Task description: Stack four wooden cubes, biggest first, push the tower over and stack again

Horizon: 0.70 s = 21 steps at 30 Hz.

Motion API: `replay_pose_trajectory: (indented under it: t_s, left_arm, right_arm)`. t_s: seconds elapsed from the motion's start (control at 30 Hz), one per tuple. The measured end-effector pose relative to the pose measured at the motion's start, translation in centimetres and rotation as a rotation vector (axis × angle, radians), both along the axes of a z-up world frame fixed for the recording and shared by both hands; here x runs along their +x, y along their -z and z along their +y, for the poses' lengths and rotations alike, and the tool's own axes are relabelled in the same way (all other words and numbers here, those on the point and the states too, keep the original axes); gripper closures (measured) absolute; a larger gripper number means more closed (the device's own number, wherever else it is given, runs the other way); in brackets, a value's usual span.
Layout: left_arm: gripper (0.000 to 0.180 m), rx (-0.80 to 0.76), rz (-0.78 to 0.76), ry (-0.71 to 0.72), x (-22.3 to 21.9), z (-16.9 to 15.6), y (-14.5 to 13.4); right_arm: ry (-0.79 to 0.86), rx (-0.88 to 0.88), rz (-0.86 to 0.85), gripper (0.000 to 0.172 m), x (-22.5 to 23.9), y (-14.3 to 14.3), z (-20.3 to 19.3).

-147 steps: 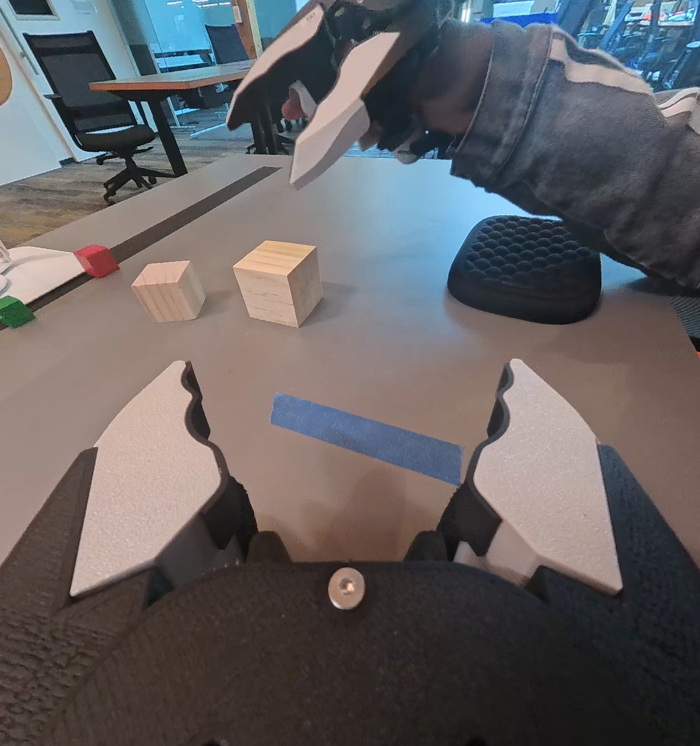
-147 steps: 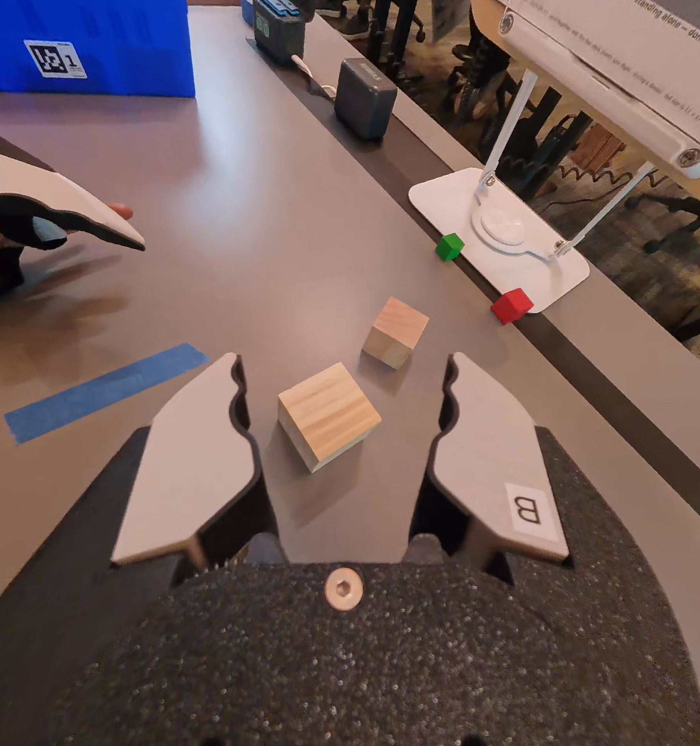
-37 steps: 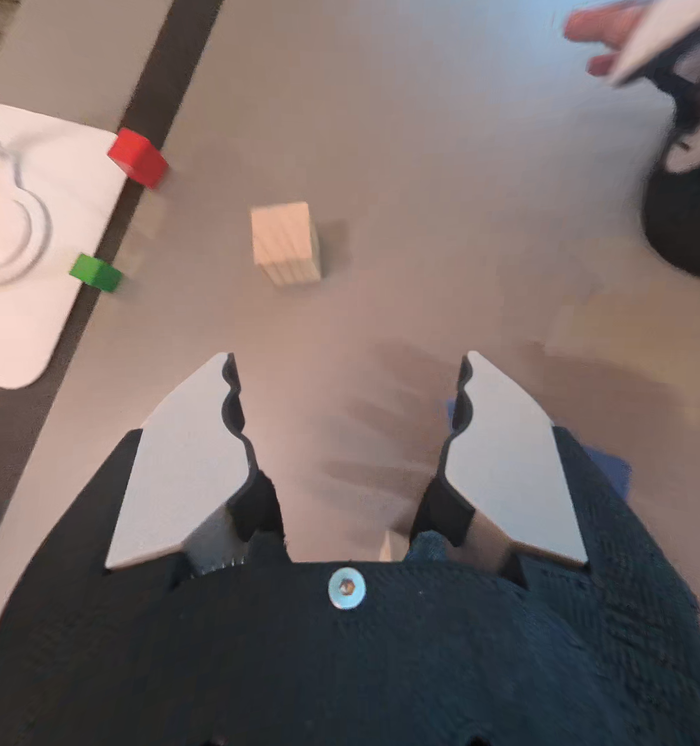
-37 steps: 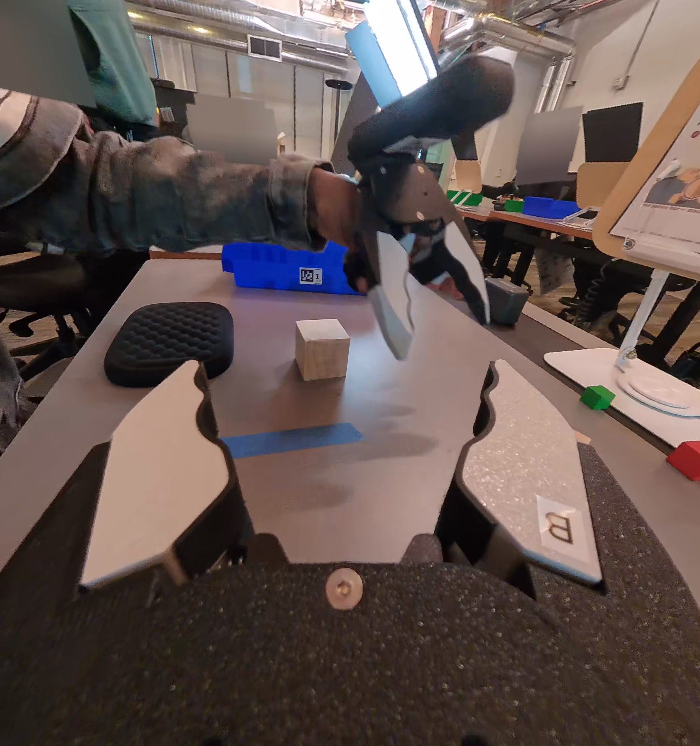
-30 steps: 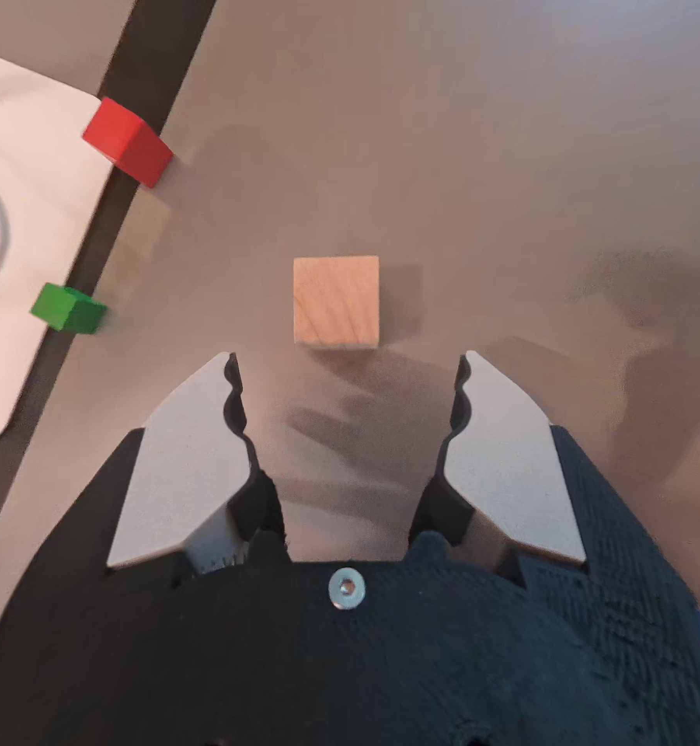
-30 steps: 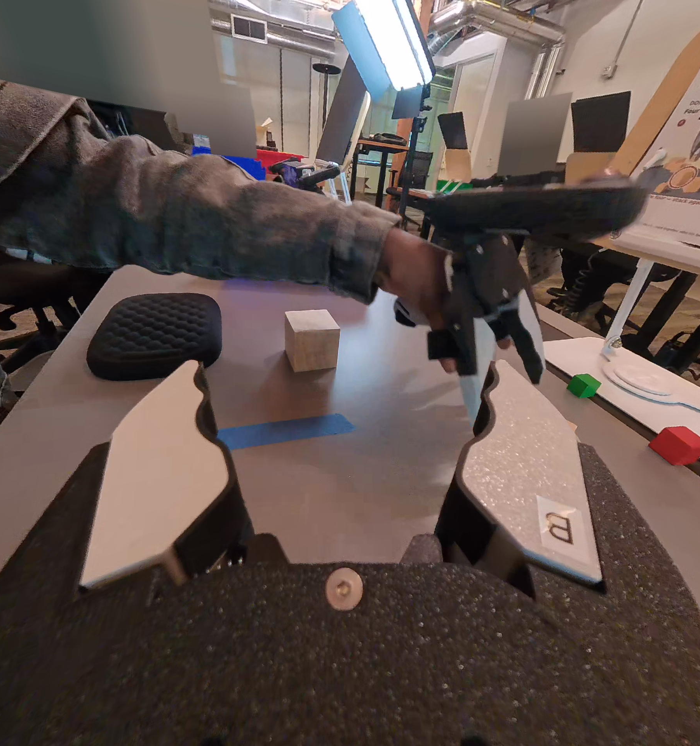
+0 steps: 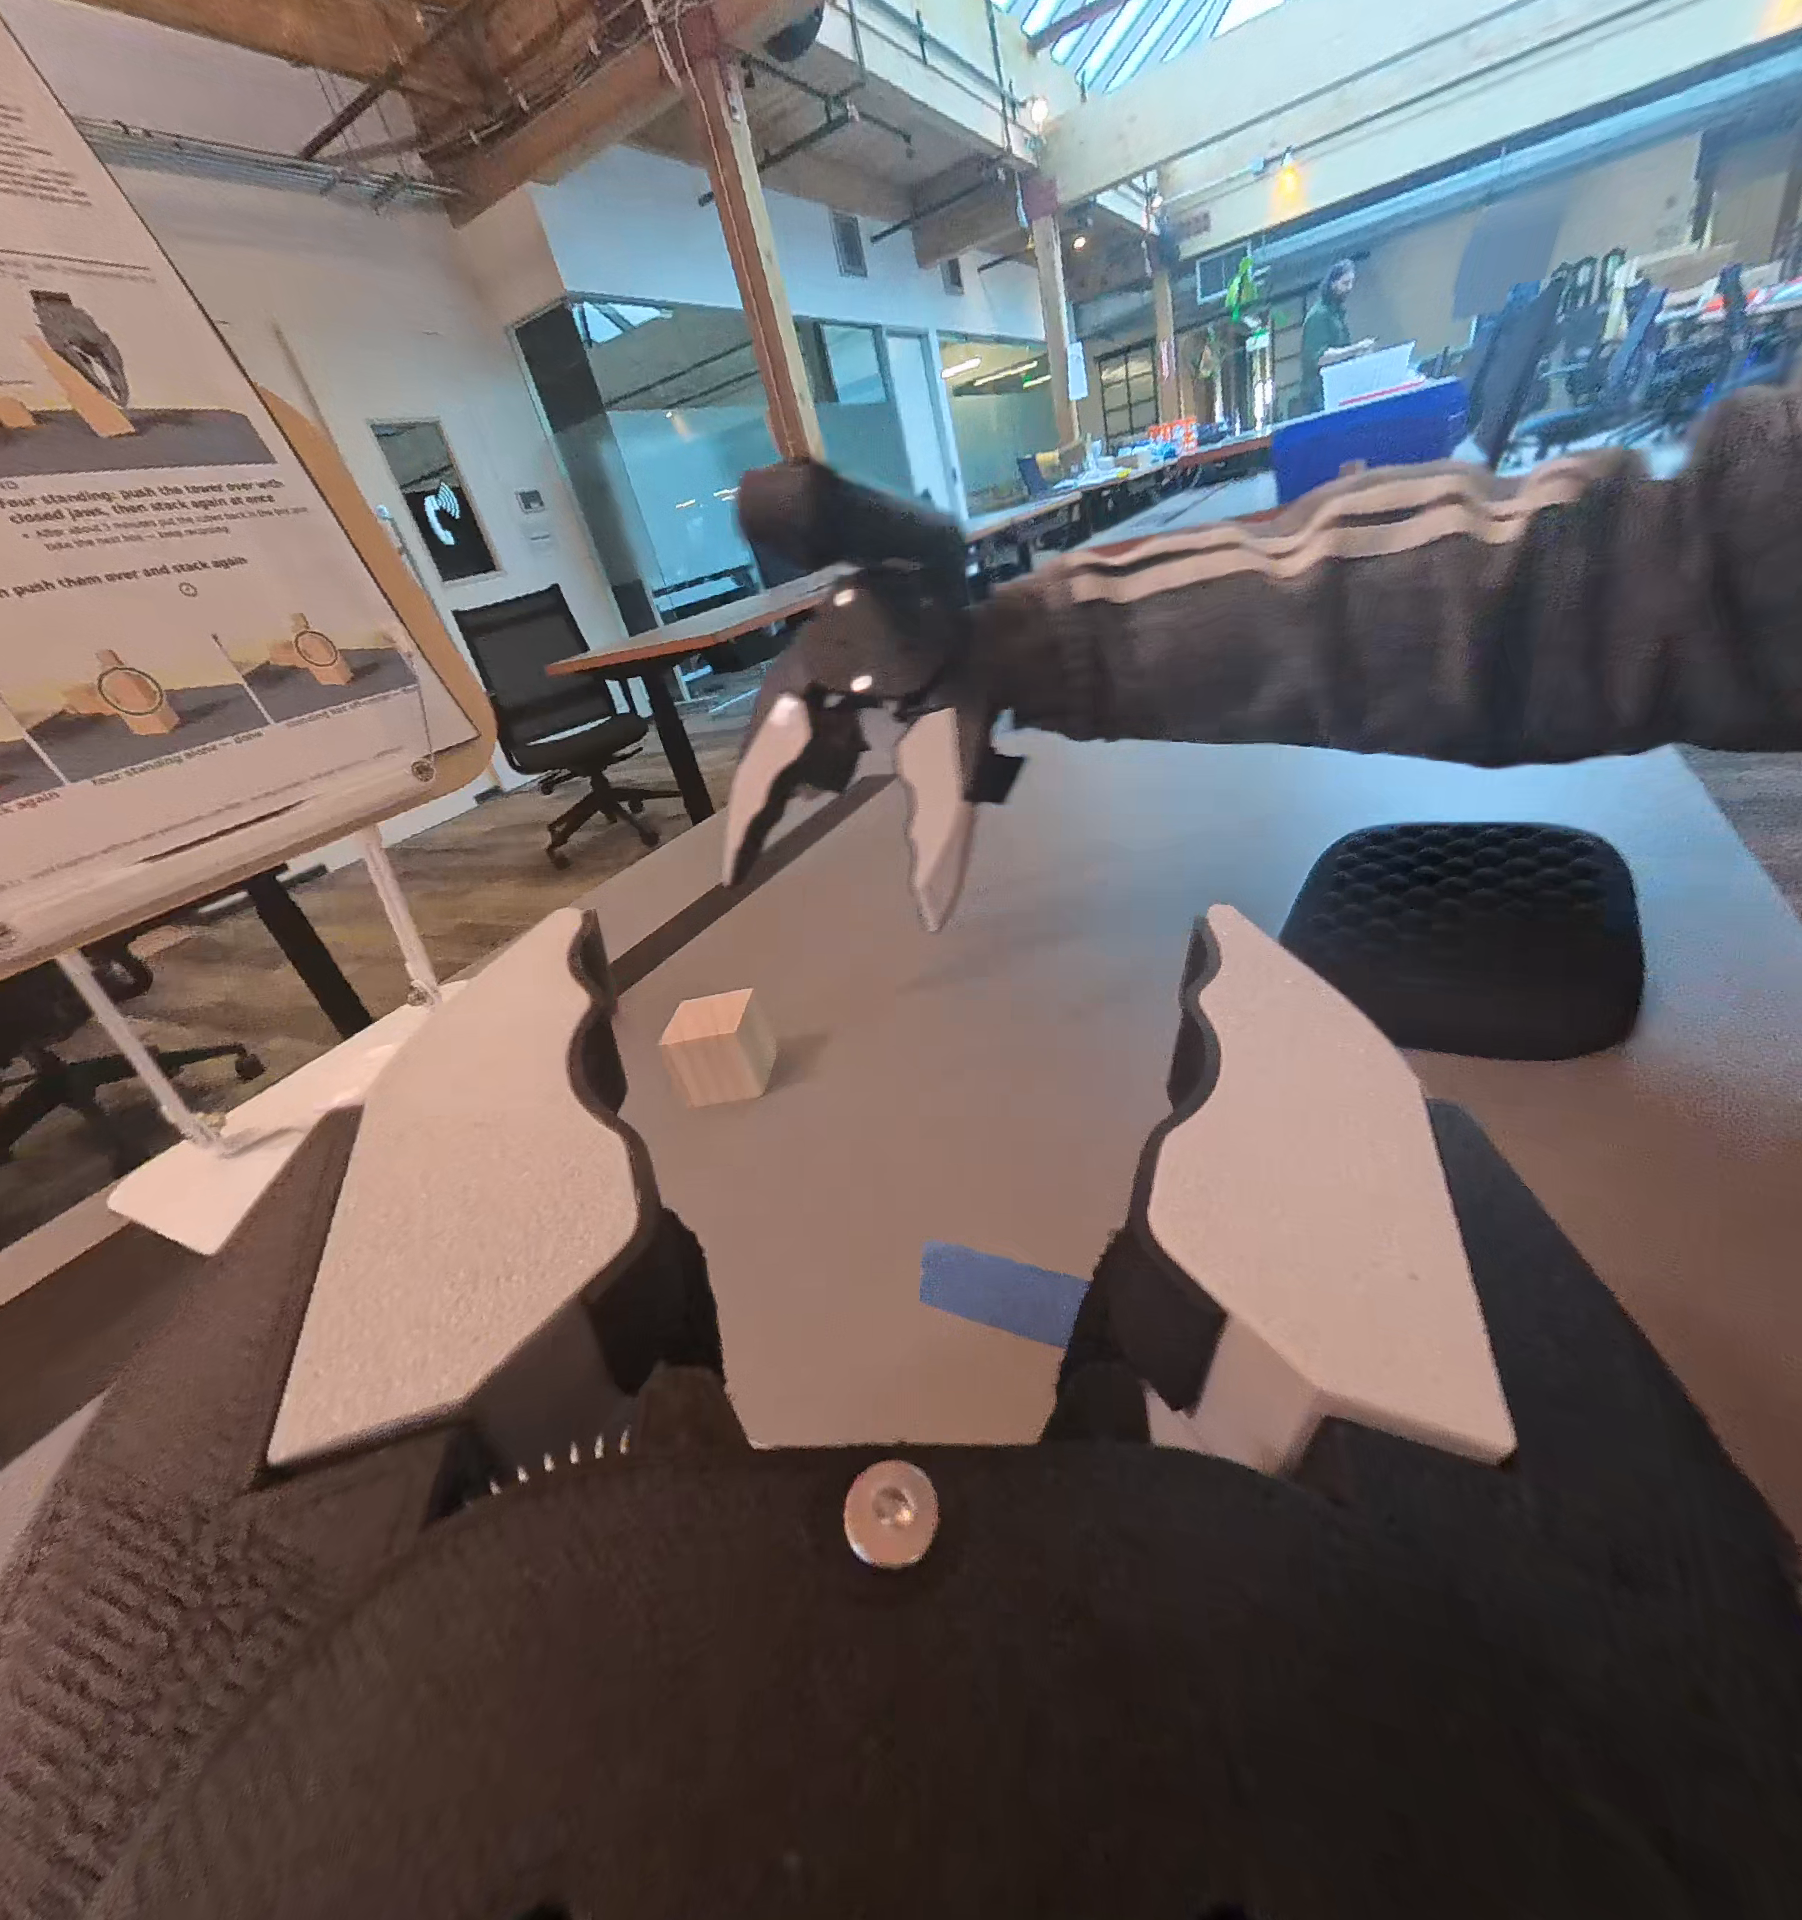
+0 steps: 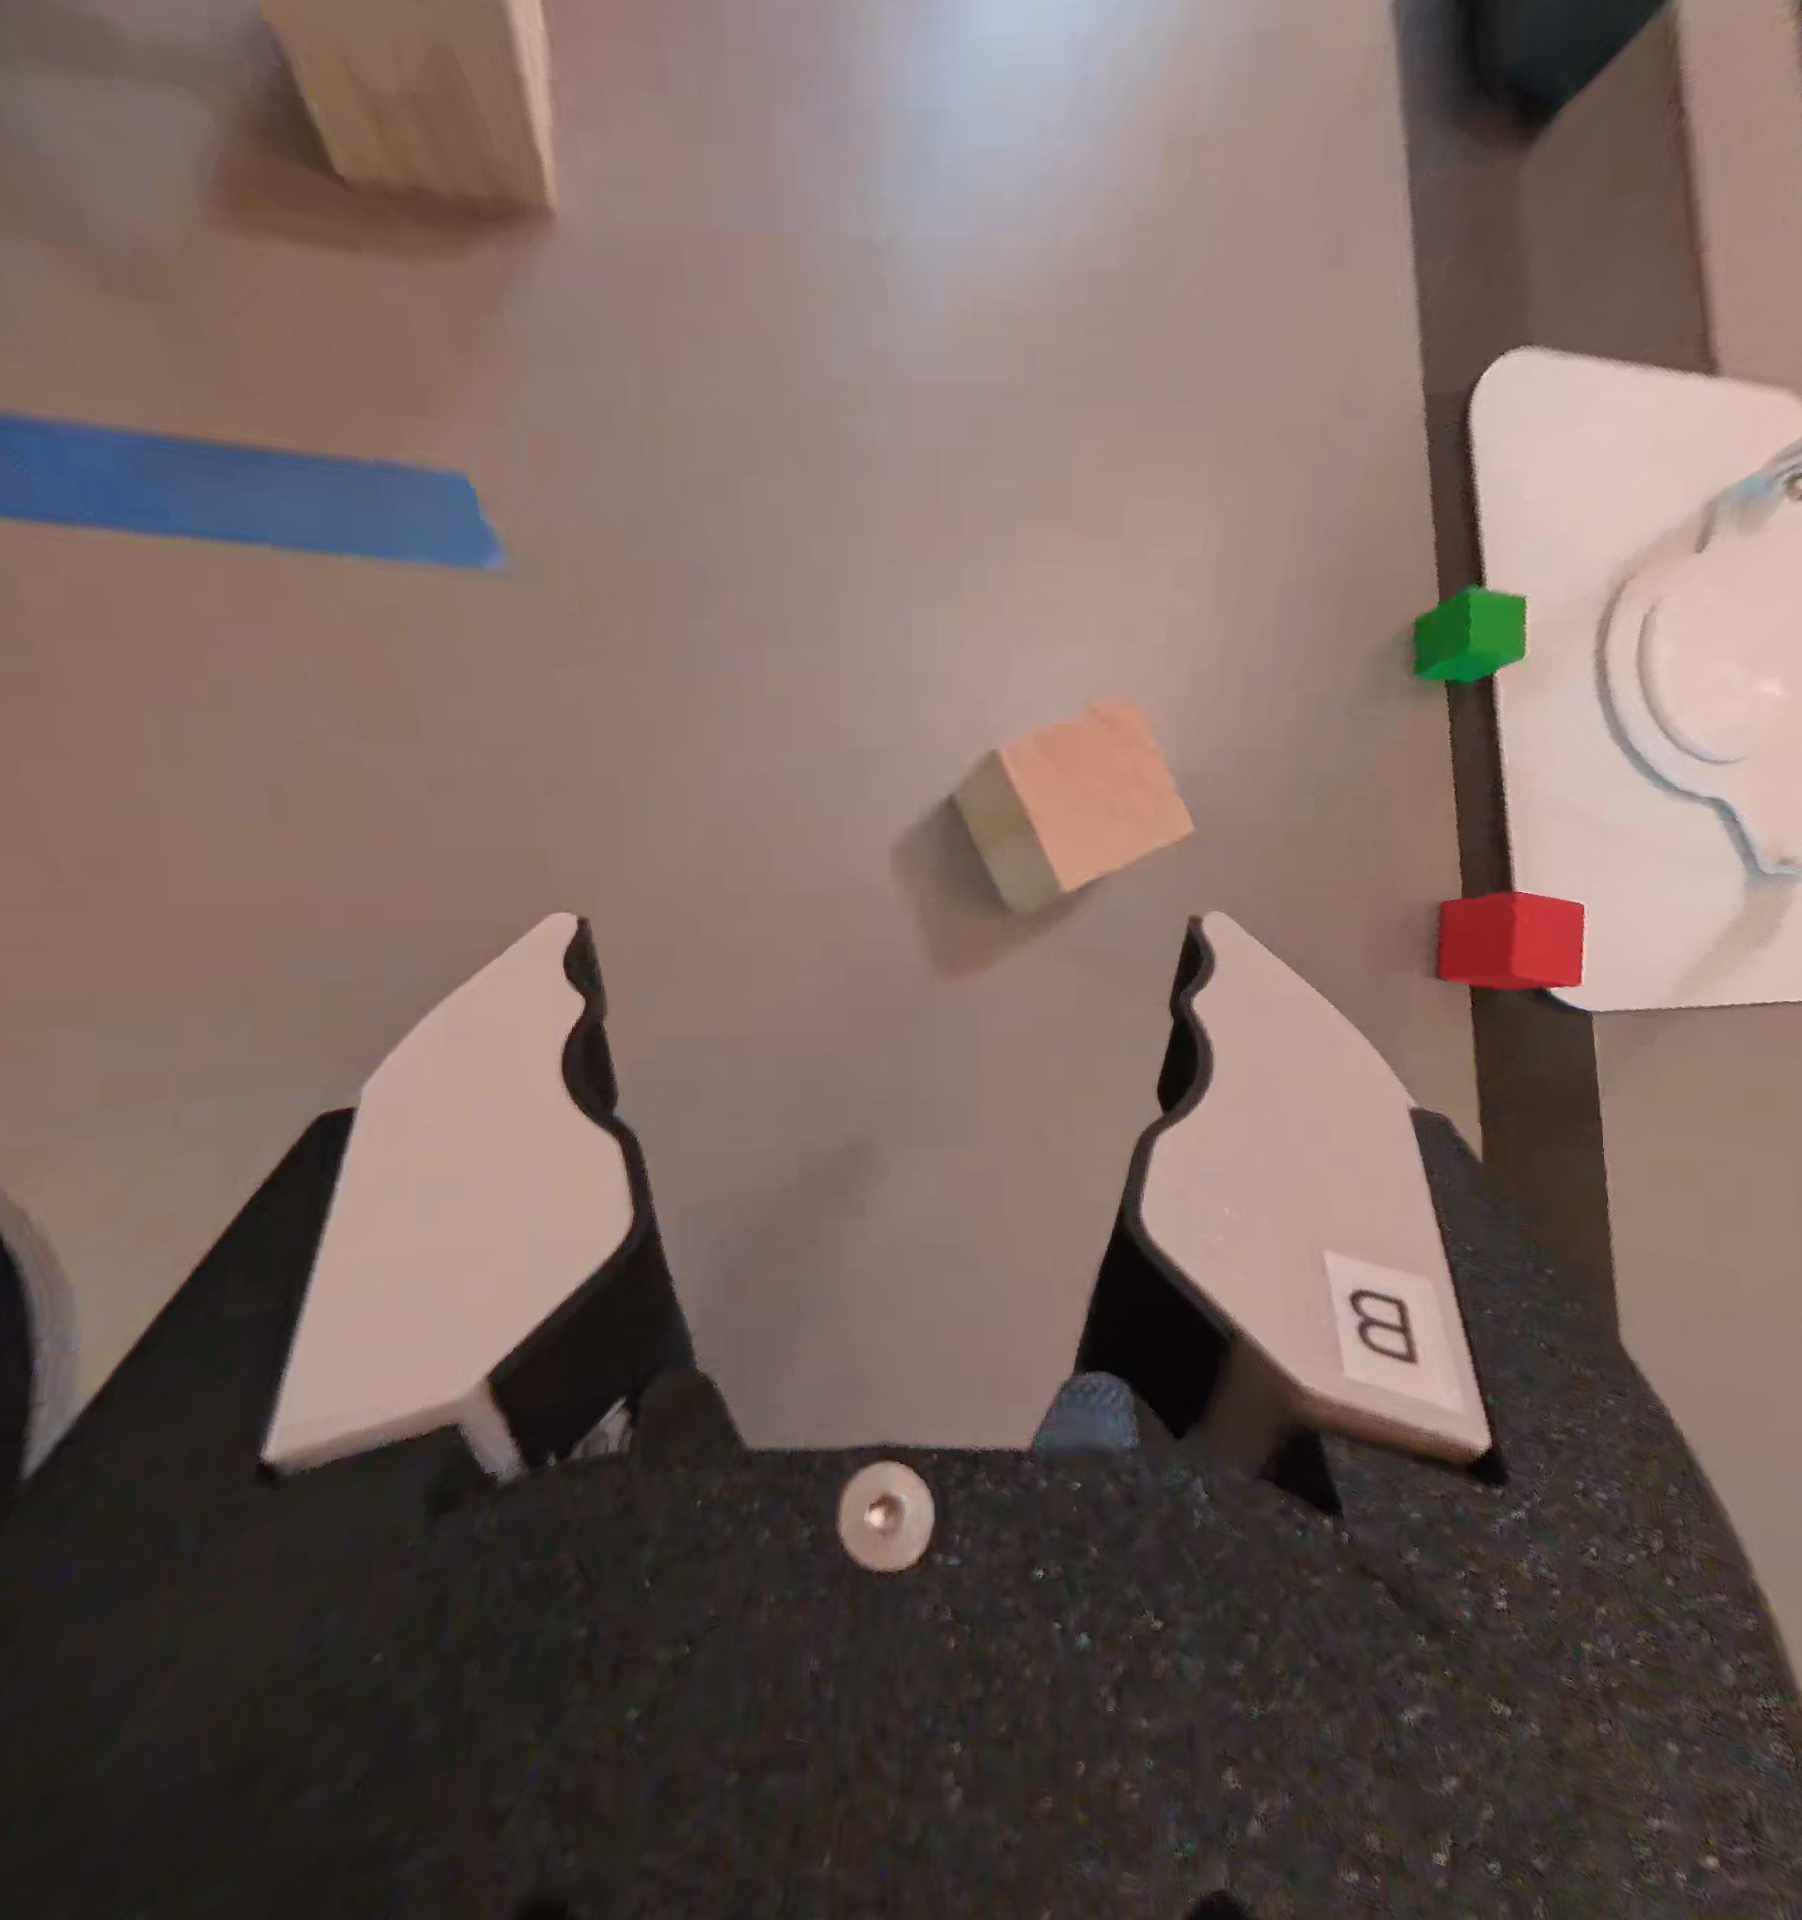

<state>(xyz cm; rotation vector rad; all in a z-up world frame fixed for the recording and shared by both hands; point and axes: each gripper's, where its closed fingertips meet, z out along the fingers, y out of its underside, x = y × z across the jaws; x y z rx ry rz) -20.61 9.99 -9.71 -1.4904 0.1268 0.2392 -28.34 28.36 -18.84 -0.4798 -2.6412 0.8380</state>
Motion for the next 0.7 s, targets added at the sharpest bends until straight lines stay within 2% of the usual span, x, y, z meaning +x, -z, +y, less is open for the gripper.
replay_pose_trajectory:
  t_s: [0.23, 0.57, 0.63, 0.67, 0.7]
  left_arm:
    - [0.077, 0.003, -0.004, 0.034, 0.3, -0.6, 0.1]
    - [0.075, -0.014, -0.018, 0.068, 0.8, -0.4, 0.6]
    - [0.074, -0.026, -0.011, 0.071, 0.9, -0.3, 0.8]
    - [0.074, -0.028, -0.008, 0.076, 1.1, -0.2, 0.9]
    - [0.074, -0.032, -0.007, 0.081, 1.2, -0.2, 0.9]
  right_arm:
    - [-0.117, 0.188, -0.054, 0.068, -5.7, 1.7, -0.4]
    - [-0.212, 0.319, -0.225, 0.078, -7.2, 6.7, -1.5]
    - [-0.222, 0.349, -0.241, 0.087, -7.1, 7.2, -1.2]
    - [-0.229, 0.345, -0.251, 0.097, -6.9, 7.3, -1.2]
    - [-0.233, 0.333, -0.248, 0.115, -6.9, 7.2, -1.3]
